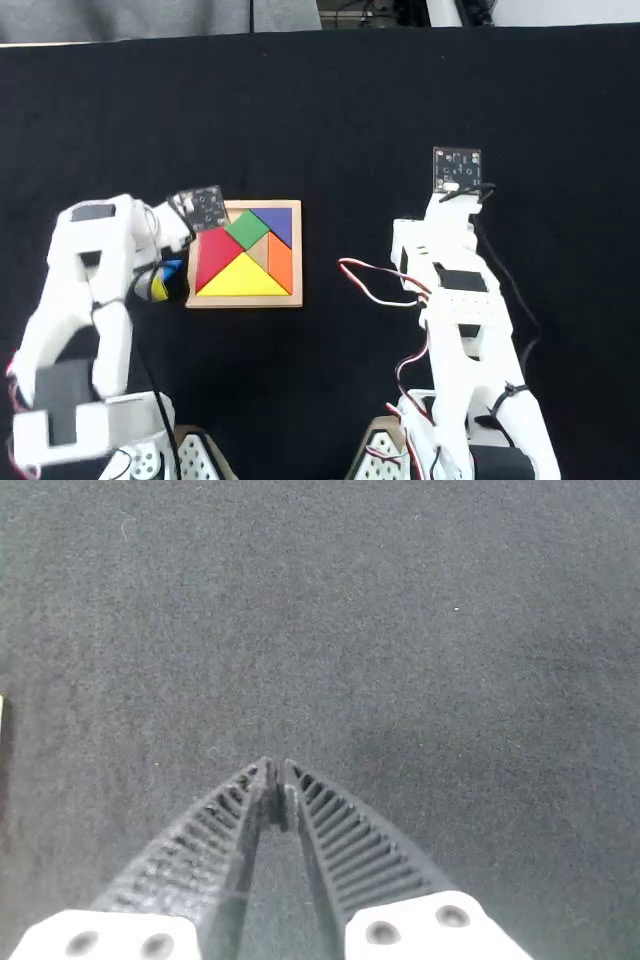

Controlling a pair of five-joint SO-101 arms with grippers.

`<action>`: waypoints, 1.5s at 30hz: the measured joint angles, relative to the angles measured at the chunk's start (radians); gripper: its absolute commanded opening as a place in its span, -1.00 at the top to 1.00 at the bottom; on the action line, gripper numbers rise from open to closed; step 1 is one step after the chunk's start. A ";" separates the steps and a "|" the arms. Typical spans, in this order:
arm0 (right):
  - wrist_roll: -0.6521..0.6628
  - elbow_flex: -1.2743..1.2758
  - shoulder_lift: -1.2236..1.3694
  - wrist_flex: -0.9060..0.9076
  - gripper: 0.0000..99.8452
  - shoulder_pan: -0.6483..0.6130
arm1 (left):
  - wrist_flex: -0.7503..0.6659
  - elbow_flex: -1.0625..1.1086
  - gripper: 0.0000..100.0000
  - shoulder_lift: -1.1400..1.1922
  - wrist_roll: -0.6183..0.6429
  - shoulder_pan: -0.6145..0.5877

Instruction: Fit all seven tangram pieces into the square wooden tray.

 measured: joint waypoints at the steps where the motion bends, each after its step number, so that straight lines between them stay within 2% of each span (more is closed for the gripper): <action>1: 0.000 0.000 0.000 0.000 0.98 0.000 | 0.034 -0.037 0.32 0.038 0.000 0.000; 4: 0.000 0.000 0.000 0.000 0.98 0.000 | 0.175 -0.166 0.32 0.138 -0.002 0.000; 11: 0.000 0.000 0.000 0.000 0.98 0.000 | 0.222 -0.285 0.32 0.232 -0.002 0.000; 15: 0.000 0.000 0.000 0.000 0.98 0.000 | 0.219 -0.287 0.32 0.245 -0.008 0.000; 23: 0.000 0.000 0.000 0.000 0.98 0.000 | 0.092 -0.245 0.32 0.293 -0.008 0.000; 26: 0.000 0.000 0.000 0.000 0.98 0.000 | 0.083 -0.245 0.32 0.310 -0.008 0.000; 31: 0.000 0.000 0.000 0.000 0.98 0.000 | 0.089 -0.245 0.51 0.318 -0.012 -0.015; 45: 0.000 0.000 0.000 0.000 0.98 0.000 | 0.098 -0.244 0.49 0.316 -0.012 -0.032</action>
